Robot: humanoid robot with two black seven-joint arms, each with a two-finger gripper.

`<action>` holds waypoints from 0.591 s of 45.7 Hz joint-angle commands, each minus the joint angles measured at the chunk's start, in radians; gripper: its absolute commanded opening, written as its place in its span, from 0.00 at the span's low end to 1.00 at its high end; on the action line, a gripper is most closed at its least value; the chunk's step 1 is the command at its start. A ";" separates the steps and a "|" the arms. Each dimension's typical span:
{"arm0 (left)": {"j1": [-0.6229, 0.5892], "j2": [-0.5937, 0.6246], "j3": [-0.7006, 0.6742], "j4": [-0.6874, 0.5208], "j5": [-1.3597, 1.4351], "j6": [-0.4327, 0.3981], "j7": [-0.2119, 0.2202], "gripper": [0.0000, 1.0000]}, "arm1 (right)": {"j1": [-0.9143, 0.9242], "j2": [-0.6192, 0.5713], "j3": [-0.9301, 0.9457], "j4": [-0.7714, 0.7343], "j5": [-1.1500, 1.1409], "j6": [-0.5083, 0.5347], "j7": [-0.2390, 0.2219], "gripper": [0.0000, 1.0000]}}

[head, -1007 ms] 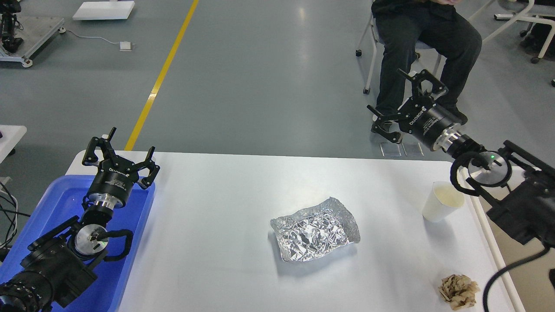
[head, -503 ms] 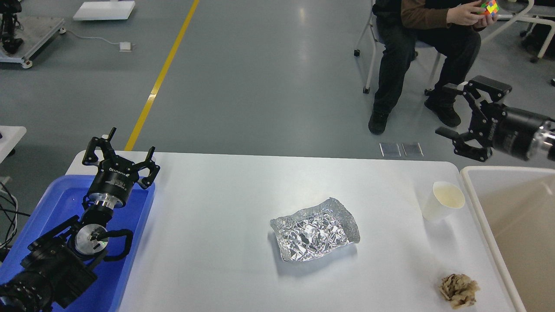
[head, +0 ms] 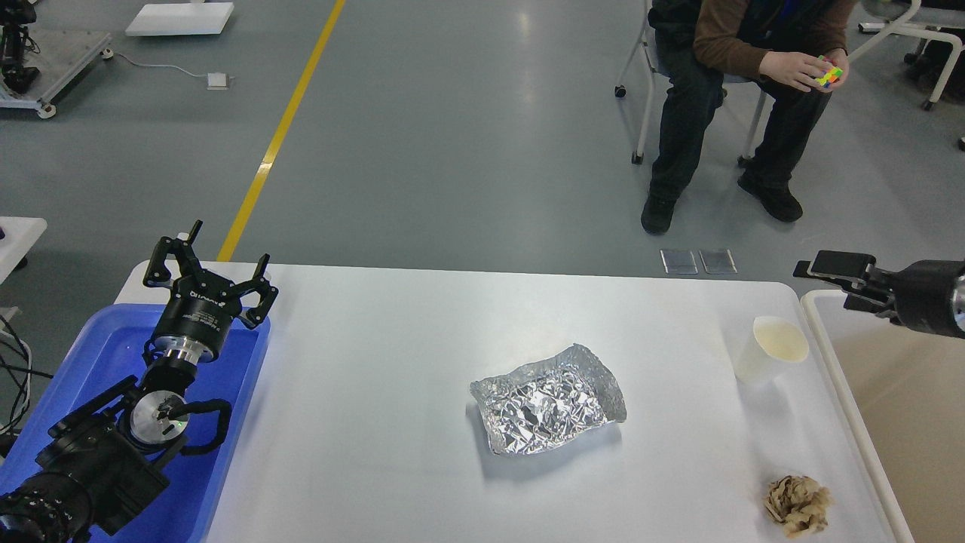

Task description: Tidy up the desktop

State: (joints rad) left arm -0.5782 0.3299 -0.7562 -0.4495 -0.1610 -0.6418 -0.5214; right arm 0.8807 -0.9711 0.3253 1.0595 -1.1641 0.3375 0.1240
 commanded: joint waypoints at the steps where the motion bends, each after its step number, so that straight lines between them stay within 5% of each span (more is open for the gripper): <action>1: 0.000 0.000 0.000 0.000 0.000 -0.001 0.000 1.00 | 0.067 0.032 -0.219 -0.021 -0.181 -0.167 0.025 1.00; 27: 0.000 0.000 0.000 0.000 0.000 -0.001 0.000 1.00 | 0.003 0.285 -0.256 -0.300 -0.181 -0.238 0.106 1.00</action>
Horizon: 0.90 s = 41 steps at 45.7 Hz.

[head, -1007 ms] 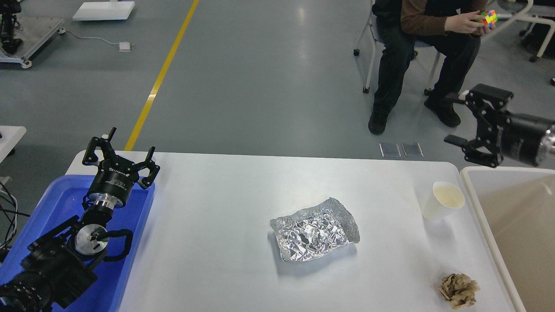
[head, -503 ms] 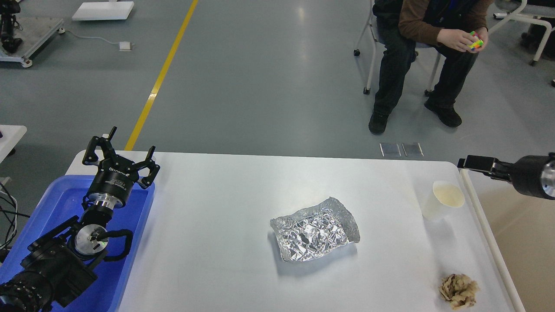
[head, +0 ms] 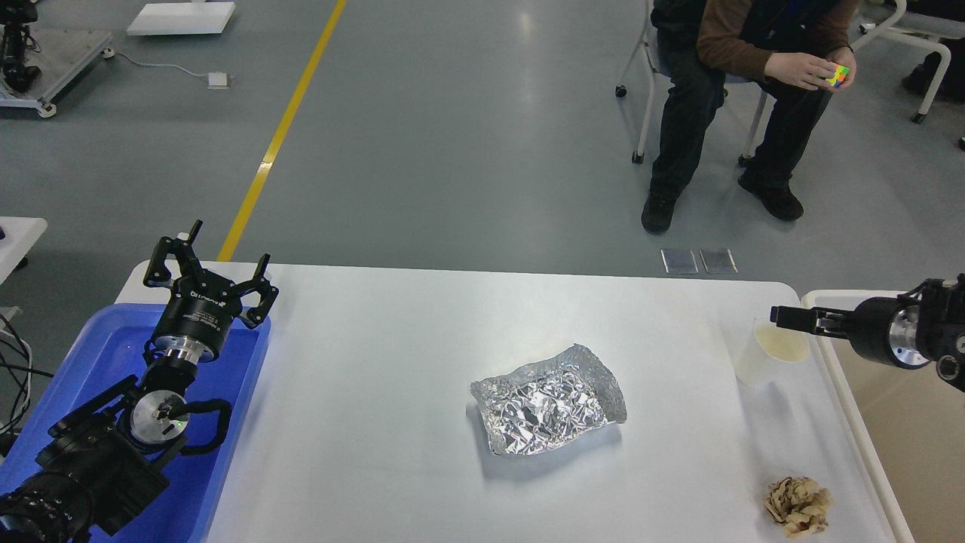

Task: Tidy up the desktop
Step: 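Close the right gripper around the translucent plastic cup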

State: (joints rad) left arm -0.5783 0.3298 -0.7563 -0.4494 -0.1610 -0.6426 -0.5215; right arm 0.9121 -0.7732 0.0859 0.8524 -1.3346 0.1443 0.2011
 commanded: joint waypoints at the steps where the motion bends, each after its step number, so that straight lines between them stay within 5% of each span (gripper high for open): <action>1: 0.000 0.000 0.000 0.000 0.000 0.000 0.000 1.00 | -0.033 0.091 -0.017 -0.099 -0.011 -0.046 0.031 1.00; 41: 0.000 0.000 0.000 0.000 0.000 0.000 0.000 1.00 | -0.084 0.127 -0.048 -0.243 -0.015 -0.147 0.067 1.00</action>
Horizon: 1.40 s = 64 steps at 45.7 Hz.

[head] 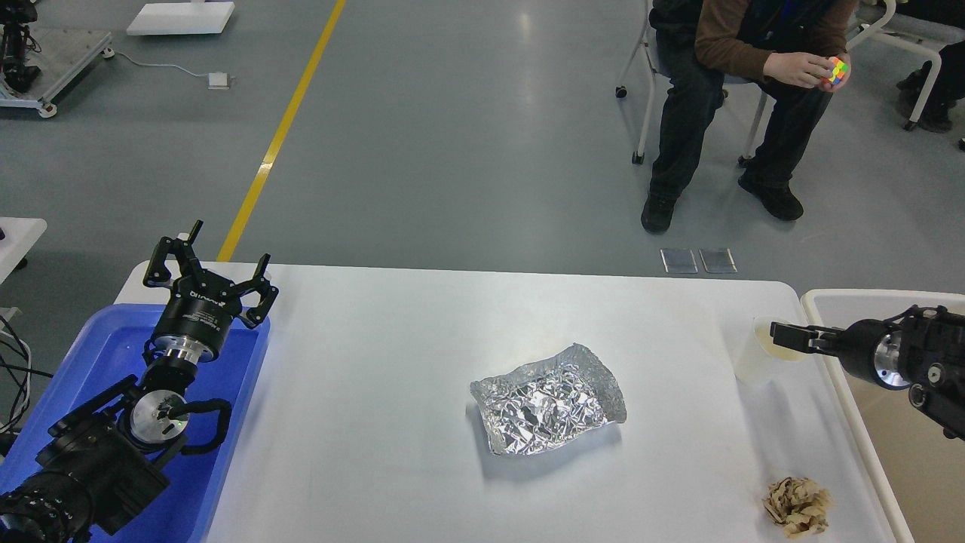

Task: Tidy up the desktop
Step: 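Close the right gripper around the translucent plastic cup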

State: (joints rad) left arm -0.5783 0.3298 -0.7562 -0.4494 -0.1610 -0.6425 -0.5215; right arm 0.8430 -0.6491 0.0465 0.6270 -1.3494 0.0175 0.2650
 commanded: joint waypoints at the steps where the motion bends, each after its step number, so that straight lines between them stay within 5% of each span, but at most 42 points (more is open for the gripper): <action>1: 0.000 0.000 0.000 0.000 0.000 0.001 0.000 1.00 | -0.016 0.003 -0.008 -0.018 -0.001 -0.021 0.003 1.00; 15: 0.000 0.000 0.000 0.000 0.000 0.001 0.000 1.00 | -0.032 0.025 -0.002 -0.018 0.003 -0.030 0.010 0.97; 25: 0.000 0.000 0.000 0.000 0.000 0.001 0.000 1.00 | -0.039 0.034 -0.005 -0.021 0.003 -0.048 0.010 0.75; 43: 0.000 0.000 0.000 0.000 0.000 0.001 0.000 1.00 | -0.042 0.048 -0.005 -0.041 0.003 -0.048 0.011 0.61; 49: 0.000 0.000 0.000 0.000 0.000 0.001 0.000 1.00 | -0.042 0.048 -0.007 -0.041 0.001 -0.047 0.011 0.51; 60: 0.000 0.000 0.000 0.000 0.000 0.001 0.000 1.00 | -0.042 0.048 -0.007 -0.056 0.001 -0.045 0.011 0.05; 64: 0.000 0.000 0.000 0.000 0.000 0.001 0.000 1.00 | -0.042 0.046 -0.008 -0.063 0.001 -0.044 0.011 0.01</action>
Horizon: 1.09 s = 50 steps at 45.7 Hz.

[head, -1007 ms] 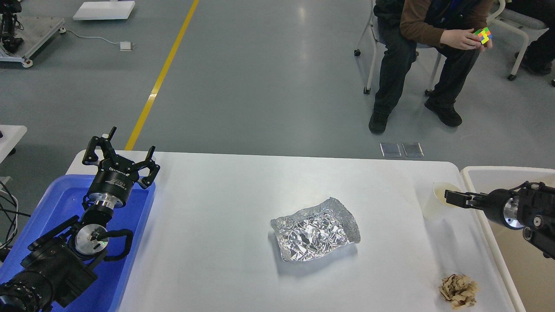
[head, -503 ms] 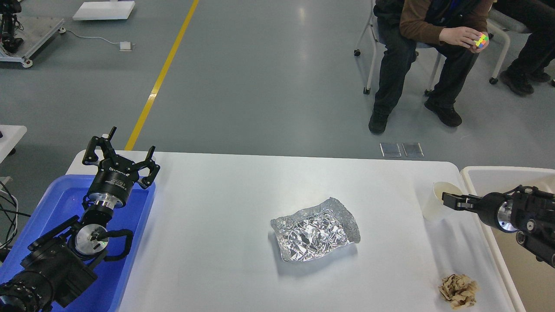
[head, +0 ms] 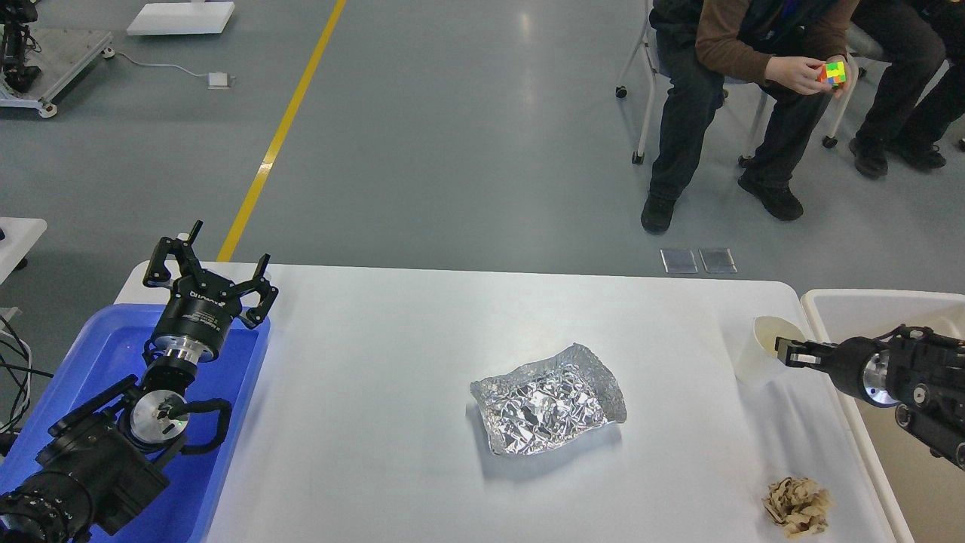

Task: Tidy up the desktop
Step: 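Close the right gripper around the translucent plastic cup, then lift the cup with the right gripper and carry it over the bin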

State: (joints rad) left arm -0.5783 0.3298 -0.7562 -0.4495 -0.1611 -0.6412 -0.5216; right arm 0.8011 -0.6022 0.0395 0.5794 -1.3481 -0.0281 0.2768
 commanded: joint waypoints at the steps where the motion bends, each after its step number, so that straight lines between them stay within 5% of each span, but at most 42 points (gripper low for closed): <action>1: 0.000 0.000 0.000 0.000 0.000 0.000 0.000 1.00 | 0.000 0.001 -0.001 -0.016 0.000 0.000 -0.001 0.00; 22: 0.000 0.000 0.000 0.000 0.000 -0.002 0.000 1.00 | 0.032 -0.024 0.003 0.028 0.018 0.014 0.019 0.00; 50: 0.000 0.000 0.000 0.000 0.000 -0.003 0.000 1.00 | 0.355 -0.407 0.000 0.414 0.038 0.233 0.005 0.00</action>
State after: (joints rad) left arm -0.5783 0.3298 -0.7563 -0.4494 -0.1605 -0.6439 -0.5216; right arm 1.0301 -0.8720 0.0409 0.8708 -1.3114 0.1048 0.2866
